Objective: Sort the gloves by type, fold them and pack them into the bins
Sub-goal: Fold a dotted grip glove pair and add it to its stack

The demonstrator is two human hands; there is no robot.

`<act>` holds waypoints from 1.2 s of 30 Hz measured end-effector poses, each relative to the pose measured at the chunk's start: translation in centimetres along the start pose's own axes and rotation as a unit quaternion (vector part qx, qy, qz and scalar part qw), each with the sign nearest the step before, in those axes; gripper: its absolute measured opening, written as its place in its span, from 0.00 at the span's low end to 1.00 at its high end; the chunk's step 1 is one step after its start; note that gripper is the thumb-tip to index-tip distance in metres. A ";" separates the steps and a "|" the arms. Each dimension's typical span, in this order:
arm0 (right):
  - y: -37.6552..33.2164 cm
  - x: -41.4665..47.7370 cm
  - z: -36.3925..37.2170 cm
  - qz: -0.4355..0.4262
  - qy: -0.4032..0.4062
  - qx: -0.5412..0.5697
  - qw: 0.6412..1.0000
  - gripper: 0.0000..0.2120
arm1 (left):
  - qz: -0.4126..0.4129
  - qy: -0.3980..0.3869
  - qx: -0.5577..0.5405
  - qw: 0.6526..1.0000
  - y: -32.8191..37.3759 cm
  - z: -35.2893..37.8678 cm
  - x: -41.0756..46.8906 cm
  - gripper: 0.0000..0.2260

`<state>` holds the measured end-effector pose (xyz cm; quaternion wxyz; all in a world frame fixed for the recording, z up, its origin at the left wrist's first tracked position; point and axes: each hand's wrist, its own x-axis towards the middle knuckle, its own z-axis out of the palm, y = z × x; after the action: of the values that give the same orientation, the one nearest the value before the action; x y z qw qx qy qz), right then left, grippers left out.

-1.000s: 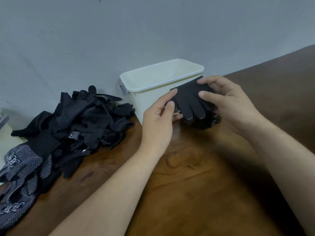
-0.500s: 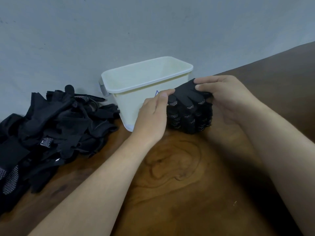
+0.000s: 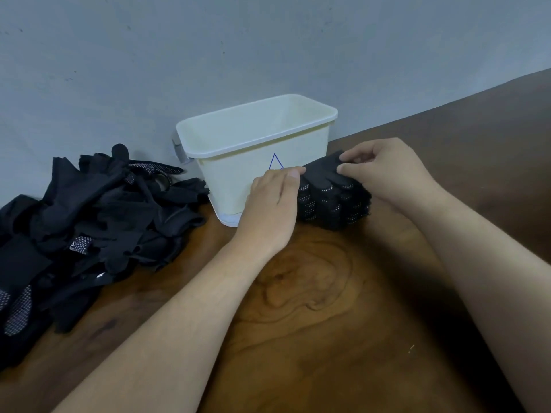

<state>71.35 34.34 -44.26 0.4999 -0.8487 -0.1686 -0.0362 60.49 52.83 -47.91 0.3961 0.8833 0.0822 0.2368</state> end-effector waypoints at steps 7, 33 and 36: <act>0.1 -2.2 0.2 -0.148 0.108 -0.112 0.977 0.08 | 0.071 0.015 0.071 0.995 -1.0 0.2 -1.4 0.20; -8.2 -20.8 16.5 -0.334 -0.114 -0.076 0.932 0.06 | -0.026 0.080 0.148 0.985 -9.1 -23.3 -25.4 0.05; -9.7 -20.9 19.1 -0.325 -0.118 -0.082 0.935 0.09 | -0.050 0.087 0.141 0.985 -10.0 -25.8 -27.3 0.06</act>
<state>46.57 49.81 -50.45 0.3657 -0.7838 -0.4897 -0.1103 24.54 67.51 -50.09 0.2707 0.9011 0.1927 0.2786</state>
